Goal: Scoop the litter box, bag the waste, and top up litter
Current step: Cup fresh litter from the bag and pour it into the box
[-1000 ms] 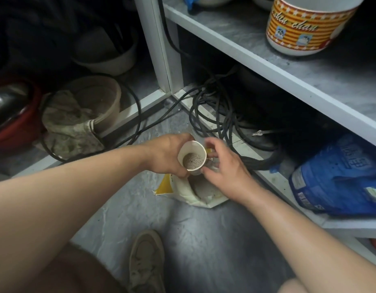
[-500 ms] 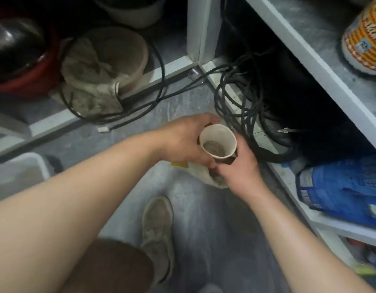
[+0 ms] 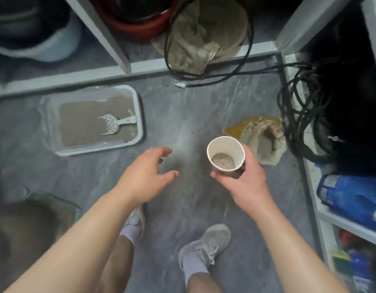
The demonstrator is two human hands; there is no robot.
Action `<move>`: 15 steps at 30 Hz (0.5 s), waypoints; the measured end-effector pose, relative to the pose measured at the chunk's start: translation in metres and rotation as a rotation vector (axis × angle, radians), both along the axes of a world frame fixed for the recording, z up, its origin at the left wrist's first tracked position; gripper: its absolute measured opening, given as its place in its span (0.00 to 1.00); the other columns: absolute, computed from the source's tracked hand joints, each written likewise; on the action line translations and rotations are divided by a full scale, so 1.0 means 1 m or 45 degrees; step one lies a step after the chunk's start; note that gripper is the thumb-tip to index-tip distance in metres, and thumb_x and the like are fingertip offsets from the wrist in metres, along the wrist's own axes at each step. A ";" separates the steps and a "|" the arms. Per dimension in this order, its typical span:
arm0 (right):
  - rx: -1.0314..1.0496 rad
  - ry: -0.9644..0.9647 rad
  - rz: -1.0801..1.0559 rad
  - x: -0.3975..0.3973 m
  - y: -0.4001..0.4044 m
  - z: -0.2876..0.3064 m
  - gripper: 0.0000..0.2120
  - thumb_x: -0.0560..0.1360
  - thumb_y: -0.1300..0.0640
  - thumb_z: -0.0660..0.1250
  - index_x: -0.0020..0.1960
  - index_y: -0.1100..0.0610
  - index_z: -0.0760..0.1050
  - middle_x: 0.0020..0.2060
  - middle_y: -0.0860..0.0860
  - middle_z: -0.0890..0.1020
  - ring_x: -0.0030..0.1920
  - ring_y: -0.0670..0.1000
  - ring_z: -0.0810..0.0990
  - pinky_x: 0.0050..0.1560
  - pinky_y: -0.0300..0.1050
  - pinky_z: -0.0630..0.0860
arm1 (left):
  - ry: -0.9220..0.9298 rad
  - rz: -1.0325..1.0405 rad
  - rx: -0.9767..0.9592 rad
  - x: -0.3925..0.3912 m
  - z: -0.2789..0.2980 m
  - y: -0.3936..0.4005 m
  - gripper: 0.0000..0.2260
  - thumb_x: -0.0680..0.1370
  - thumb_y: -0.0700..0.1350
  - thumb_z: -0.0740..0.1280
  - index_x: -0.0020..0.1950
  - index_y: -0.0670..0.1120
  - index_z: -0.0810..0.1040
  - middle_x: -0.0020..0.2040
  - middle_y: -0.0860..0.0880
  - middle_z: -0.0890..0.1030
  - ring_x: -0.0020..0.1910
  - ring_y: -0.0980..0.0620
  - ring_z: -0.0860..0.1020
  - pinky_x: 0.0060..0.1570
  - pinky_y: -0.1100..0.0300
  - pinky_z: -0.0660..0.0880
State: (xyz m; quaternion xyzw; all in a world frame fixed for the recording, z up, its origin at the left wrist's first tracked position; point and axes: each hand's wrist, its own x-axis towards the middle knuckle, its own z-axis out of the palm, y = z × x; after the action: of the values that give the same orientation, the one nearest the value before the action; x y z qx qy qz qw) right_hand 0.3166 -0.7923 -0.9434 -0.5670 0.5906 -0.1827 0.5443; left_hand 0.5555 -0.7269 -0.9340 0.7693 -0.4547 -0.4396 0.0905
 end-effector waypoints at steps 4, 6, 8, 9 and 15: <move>0.065 0.014 0.046 0.065 0.011 -0.011 0.34 0.65 0.61 0.81 0.63 0.37 0.72 0.52 0.32 0.81 0.55 0.35 0.79 0.54 0.30 0.72 | -0.010 0.141 0.033 0.065 -0.014 0.029 0.23 0.74 0.50 0.74 0.68 0.50 0.75 0.63 0.50 0.77 0.58 0.53 0.78 0.56 0.60 0.73; 0.084 0.019 0.081 0.101 0.014 -0.017 0.33 0.66 0.63 0.81 0.62 0.40 0.72 0.51 0.35 0.82 0.53 0.32 0.79 0.51 0.26 0.71 | -0.010 0.172 0.044 0.099 -0.027 0.036 0.22 0.75 0.50 0.73 0.67 0.49 0.75 0.63 0.50 0.78 0.58 0.53 0.78 0.56 0.60 0.72; 0.107 0.019 0.109 0.137 0.017 -0.022 0.33 0.66 0.65 0.80 0.62 0.41 0.71 0.53 0.36 0.81 0.52 0.30 0.78 0.50 0.24 0.71 | 0.009 0.210 0.058 0.131 -0.037 0.041 0.22 0.75 0.50 0.72 0.68 0.48 0.75 0.63 0.50 0.78 0.59 0.52 0.77 0.55 0.62 0.70; 0.112 0.028 0.114 0.155 0.018 -0.024 0.33 0.66 0.65 0.80 0.62 0.42 0.71 0.54 0.37 0.81 0.52 0.30 0.78 0.50 0.24 0.71 | 0.035 0.242 0.071 0.147 -0.042 0.043 0.21 0.76 0.50 0.72 0.68 0.49 0.75 0.61 0.51 0.77 0.59 0.52 0.77 0.54 0.63 0.69; 0.100 0.083 0.125 0.246 0.012 -0.033 0.31 0.67 0.63 0.79 0.64 0.44 0.72 0.50 0.29 0.80 0.54 0.33 0.79 0.51 0.27 0.72 | 0.122 0.371 0.134 0.232 -0.076 0.039 0.21 0.75 0.48 0.71 0.67 0.50 0.75 0.59 0.51 0.79 0.58 0.51 0.79 0.58 0.60 0.72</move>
State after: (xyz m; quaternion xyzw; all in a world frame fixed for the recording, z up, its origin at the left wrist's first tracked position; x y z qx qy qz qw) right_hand 0.5622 -0.7800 -0.9765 -0.5792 0.5862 -0.1138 0.5549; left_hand 0.7874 -0.6882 -1.0100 0.8089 -0.3100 -0.4811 0.1344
